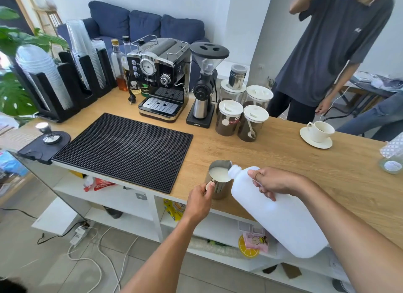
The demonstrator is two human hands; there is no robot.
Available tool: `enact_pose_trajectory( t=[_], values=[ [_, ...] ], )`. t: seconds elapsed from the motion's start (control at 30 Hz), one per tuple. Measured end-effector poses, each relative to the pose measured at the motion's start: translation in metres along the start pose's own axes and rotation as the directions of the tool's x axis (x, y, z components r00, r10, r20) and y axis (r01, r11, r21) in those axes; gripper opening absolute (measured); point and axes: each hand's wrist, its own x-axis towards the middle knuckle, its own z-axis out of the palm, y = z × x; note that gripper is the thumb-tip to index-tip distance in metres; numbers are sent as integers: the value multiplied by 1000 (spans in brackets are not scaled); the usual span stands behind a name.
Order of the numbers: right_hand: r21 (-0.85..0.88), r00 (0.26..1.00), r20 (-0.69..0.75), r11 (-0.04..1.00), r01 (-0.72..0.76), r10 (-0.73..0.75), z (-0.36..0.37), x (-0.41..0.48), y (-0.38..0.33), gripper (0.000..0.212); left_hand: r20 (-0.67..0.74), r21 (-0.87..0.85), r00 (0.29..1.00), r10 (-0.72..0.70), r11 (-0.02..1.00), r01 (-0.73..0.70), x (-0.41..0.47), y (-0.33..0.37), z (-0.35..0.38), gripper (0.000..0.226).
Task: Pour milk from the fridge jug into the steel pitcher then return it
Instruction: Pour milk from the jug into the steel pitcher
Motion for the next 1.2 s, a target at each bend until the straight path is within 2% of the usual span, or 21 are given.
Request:
enact_pose_trajectory(
  t=[0.3,0.5,0.63,0.73,0.9,1.2],
  values=[
    [285,997,-43,956,69,-59,-2,1,16,45,-65,34,997,-33,999,36,-4,4,9,46],
    [454,974,-217,877,155,-60,-23,-10,24,48,-125,89,990,-68,993,79,2,6,20,50],
    [517,930,-360,815,263,-72,-24,-12,30,55,-148,90,985,-86,991,100,11,7,25,51],
    [583,887,-462,749,314,-13,-18,-12,39,61,-147,113,985,-94,987,111,16,7,27,51],
    [610,797,-601,677,411,58,2,-4,50,59,-135,154,987,-84,983,105,21,9,26,52],
    [644,689,-707,552,531,162,37,4,52,56,-131,167,987,-93,979,114,21,18,24,52]
  ],
)
